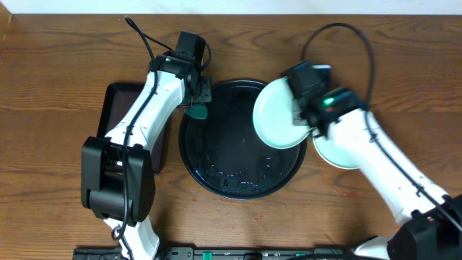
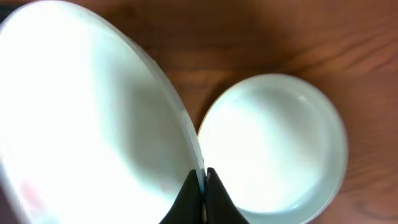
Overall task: Clean dirty plates on tray and stack at the side
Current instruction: 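Carry the light-green plate right toward the plate stack, then lower the light-green plate onto the stack and open the right gripper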
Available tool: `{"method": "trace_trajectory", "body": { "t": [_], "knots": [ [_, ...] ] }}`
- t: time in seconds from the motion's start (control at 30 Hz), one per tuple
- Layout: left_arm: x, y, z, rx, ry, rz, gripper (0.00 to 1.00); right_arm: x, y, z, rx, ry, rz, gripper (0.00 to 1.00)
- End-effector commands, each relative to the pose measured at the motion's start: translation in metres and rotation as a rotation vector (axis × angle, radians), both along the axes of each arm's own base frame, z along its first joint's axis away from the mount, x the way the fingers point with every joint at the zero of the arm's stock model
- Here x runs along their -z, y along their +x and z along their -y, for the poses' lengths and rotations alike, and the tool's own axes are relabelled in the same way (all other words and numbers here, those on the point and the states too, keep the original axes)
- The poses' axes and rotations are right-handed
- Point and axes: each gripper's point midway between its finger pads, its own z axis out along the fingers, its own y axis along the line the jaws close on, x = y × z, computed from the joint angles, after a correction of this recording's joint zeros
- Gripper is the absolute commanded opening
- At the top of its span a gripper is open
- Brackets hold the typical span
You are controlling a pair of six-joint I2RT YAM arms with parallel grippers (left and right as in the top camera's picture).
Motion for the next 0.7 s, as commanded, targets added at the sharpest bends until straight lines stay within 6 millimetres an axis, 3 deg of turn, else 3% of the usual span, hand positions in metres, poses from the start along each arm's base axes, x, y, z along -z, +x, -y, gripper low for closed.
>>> {"method": "trace_trajectory", "body": {
  "t": [0.0, 0.17, 0.37, 0.5, 0.67],
  "knots": [
    [-0.005, -0.002, -0.001, -0.009, -0.003, 0.008, 0.07, 0.004, -0.002, 0.008, -0.049, 0.209, -0.091, 0.01],
    [-0.005, -0.002, -0.001, -0.009, -0.003, 0.008, 0.07, 0.009, -0.001, 0.090, 0.139, 0.207, -0.123, 0.01],
    [-0.005, -0.002, -0.001, -0.009, -0.003, 0.009, 0.08, 0.017, -0.024, 0.164, 0.326, 0.127, -0.180, 0.01],
    [-0.005, -0.002, -0.001, -0.009, -0.003, 0.009, 0.07, 0.033, -0.040, 0.181, 0.421, 0.137, -0.216, 0.01],
    [-0.005, -0.002, -0.001, -0.009, -0.003, 0.010, 0.07, 0.058, -0.051, 0.182, 0.433, 0.138, -0.243, 0.01]
  ]
}}
